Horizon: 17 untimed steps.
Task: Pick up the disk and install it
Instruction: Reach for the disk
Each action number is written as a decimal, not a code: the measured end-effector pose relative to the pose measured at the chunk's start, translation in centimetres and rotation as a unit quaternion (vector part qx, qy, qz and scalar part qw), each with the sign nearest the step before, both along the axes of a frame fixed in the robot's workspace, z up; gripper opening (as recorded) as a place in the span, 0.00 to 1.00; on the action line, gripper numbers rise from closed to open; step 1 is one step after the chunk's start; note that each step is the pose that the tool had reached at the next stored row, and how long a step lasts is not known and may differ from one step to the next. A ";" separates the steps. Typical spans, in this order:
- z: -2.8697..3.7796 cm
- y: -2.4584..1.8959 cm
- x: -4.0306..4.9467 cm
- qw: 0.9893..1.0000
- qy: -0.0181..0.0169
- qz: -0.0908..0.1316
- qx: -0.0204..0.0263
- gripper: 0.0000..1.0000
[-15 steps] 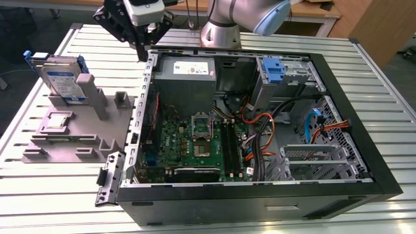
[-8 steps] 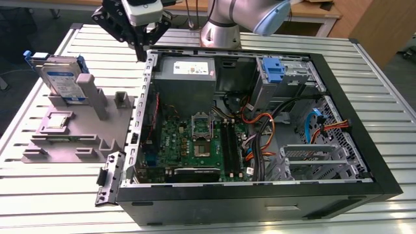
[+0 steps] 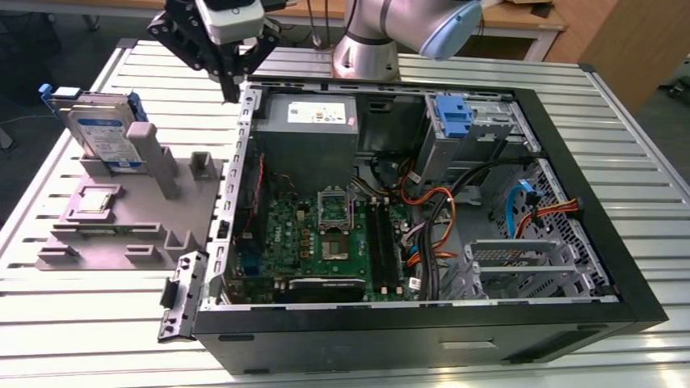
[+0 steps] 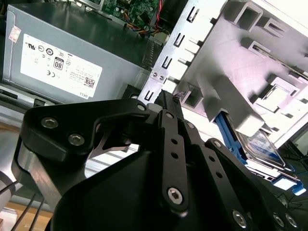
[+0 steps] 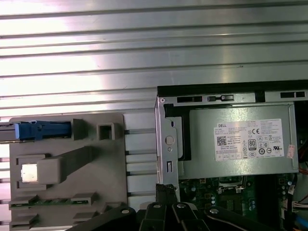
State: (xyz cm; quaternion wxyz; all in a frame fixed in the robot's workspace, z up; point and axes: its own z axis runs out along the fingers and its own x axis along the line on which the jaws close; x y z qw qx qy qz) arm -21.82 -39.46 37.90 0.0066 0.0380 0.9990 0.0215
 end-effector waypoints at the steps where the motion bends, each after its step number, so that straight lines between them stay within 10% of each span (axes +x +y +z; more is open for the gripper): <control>1: -0.01 0.00 -0.04 1.000 0.000 0.000 0.000 0.10; 17: -0.31 0.02 -0.57 1.000 0.002 0.000 0.000 0.10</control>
